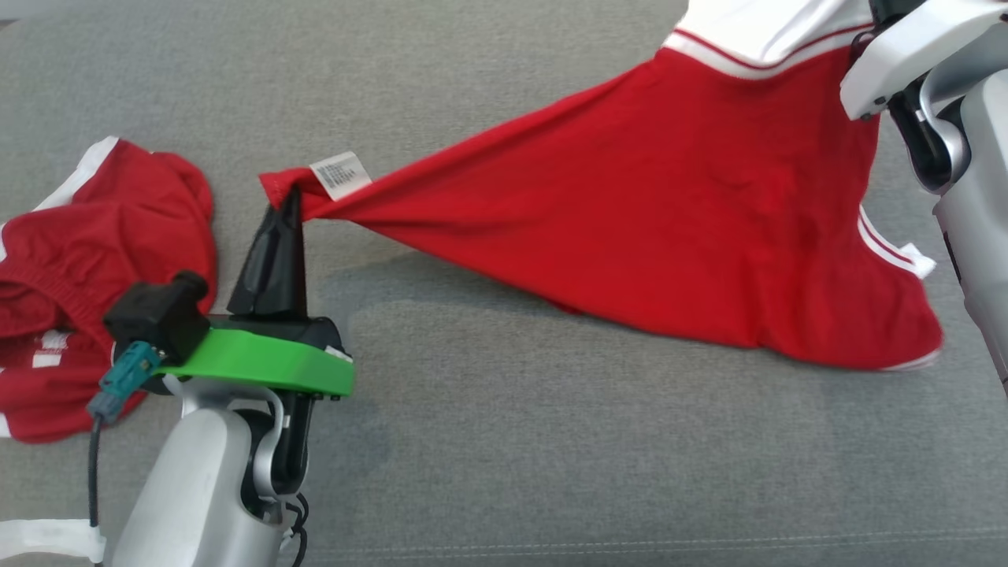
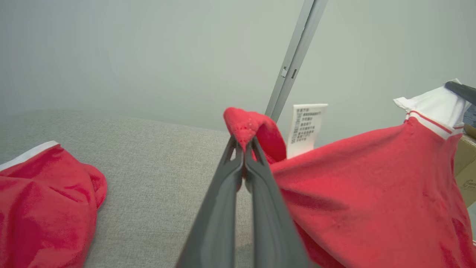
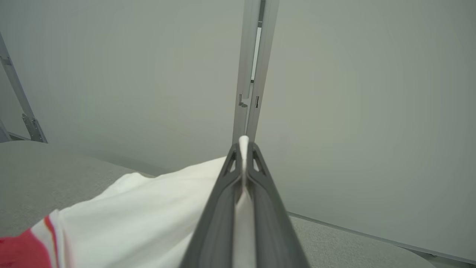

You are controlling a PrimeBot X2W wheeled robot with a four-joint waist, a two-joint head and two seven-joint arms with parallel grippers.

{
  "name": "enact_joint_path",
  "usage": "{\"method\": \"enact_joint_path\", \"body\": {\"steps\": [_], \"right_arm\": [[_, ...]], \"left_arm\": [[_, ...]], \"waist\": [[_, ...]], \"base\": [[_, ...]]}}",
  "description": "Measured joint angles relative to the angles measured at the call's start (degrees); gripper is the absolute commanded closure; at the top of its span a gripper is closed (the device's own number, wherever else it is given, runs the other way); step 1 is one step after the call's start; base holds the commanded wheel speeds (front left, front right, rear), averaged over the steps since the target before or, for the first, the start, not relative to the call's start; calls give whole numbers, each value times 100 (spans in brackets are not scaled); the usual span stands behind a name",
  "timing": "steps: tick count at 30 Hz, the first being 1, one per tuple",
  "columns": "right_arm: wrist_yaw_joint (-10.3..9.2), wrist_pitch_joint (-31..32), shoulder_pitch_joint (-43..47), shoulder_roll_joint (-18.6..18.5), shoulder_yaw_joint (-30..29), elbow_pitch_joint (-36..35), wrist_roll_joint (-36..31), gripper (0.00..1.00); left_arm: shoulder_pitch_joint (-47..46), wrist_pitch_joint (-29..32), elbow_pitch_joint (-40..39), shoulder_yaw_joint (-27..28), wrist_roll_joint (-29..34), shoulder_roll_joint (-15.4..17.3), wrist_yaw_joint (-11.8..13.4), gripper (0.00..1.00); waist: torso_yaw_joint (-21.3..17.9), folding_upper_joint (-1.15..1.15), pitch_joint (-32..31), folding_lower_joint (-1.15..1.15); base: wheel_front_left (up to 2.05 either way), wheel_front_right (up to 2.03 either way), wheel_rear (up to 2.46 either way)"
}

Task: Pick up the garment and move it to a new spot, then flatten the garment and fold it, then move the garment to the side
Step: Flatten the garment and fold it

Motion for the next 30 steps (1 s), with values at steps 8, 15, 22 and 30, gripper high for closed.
{"method": "enact_joint_path", "body": {"steps": [8,15,22,30], "right_arm": [[-1,-627,393,293,-400,-310,594,100],[-1,-511,2075,623,-643,-923,1021,100],[-1,-504,2485,623,-1156,-2668,1123,100],[-2,-325,2464,421,-224,-2442,1223,100]], "left_arm": [[90,-27,-9,205,-130,41,8,100],[972,-29,-214,385,-221,172,56,100],[1232,-78,-1103,493,-238,164,67,100],[611,682,-693,-140,-312,185,-25,100]], "waist": [[-373,0,-224,0],[-855,0,-522,0],[-1239,0,-752,0],[-1283,0,-845,0]], "base": [[0,0,0],[0,0,0],[0,0,0],[0,0,0]]}}
